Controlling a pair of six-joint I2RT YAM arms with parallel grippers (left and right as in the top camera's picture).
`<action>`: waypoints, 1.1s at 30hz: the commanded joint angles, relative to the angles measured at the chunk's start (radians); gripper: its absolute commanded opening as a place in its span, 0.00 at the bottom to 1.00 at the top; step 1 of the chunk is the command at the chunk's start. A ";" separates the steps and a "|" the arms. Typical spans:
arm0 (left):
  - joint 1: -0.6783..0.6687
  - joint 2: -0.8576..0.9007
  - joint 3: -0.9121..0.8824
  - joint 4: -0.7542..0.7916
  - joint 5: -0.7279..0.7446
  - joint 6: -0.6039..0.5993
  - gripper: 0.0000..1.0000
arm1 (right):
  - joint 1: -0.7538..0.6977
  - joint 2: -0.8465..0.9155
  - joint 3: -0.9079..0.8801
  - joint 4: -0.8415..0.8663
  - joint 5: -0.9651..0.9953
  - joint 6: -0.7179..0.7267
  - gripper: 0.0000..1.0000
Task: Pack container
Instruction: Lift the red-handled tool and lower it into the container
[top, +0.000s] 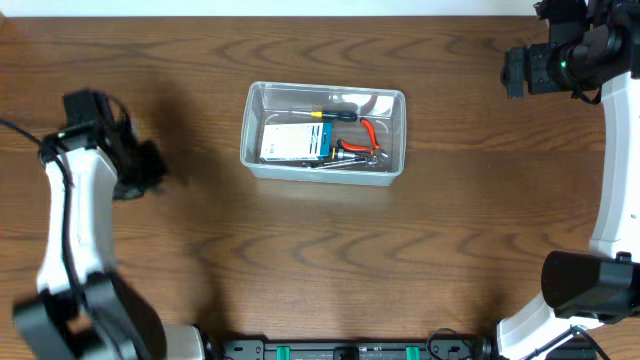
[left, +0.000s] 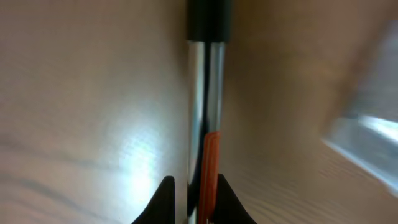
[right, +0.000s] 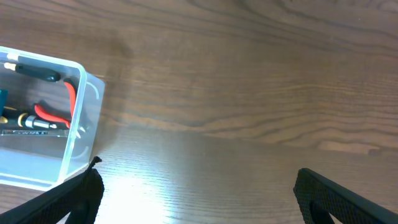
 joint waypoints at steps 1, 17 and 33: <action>-0.091 -0.112 0.048 -0.008 0.037 0.282 0.06 | -0.007 -0.008 -0.001 -0.003 -0.007 0.014 0.99; -0.518 -0.138 0.050 0.354 0.088 1.111 0.06 | -0.007 -0.008 -0.001 -0.011 -0.008 0.027 0.99; -0.649 0.172 0.050 0.383 0.084 1.112 0.06 | -0.007 -0.008 -0.001 -0.020 -0.007 0.033 0.99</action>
